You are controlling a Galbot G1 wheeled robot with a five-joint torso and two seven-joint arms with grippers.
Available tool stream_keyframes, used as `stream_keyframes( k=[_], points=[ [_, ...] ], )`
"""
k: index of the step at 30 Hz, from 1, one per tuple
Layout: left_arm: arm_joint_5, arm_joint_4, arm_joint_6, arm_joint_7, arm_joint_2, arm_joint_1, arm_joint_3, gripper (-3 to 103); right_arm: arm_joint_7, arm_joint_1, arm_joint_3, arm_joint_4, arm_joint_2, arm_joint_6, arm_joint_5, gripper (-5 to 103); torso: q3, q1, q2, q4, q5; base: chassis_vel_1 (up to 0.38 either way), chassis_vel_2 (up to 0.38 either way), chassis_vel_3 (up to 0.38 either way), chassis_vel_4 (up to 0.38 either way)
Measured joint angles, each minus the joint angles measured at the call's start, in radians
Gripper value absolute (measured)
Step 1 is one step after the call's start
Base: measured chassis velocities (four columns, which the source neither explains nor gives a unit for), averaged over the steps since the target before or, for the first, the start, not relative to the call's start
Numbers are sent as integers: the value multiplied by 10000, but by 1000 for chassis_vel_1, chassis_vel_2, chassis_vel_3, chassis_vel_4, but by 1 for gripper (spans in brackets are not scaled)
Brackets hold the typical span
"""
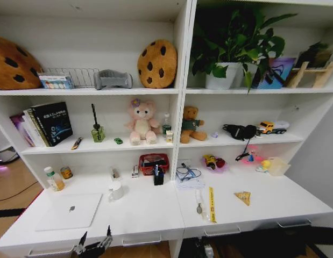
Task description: Organize the objects on the table.
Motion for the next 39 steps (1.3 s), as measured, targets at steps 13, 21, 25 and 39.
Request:
stream_keyframes(
  k=[13,21,25,39],
  points=[
    [-69,-52,-10,-16,-5,-49,-39,99,362,-1589,-149,1933,-176,1431,-1984,97,0,0,0,1,2,0,0,0,0],
    [1,-47,-22,-17,-6,-90,79,99,-598,-3682,-391,4773,-744,1717,-1142,100,-1,-1,1,2,0,0,0,0,0],
    [104,24,-39,-17,-21,-160,273,99,-1377,-4893,-259,6473,-1030,2271,-1169,100,-1,0,0,1,-1,0,0,0,0],
    [-170,-329,-34,-58,202,-364,186,99,-1004,-8893,132,10665,-999,2517,-89,100,-1,-1,1,-1,1,0,0,0,0]
  ],
)
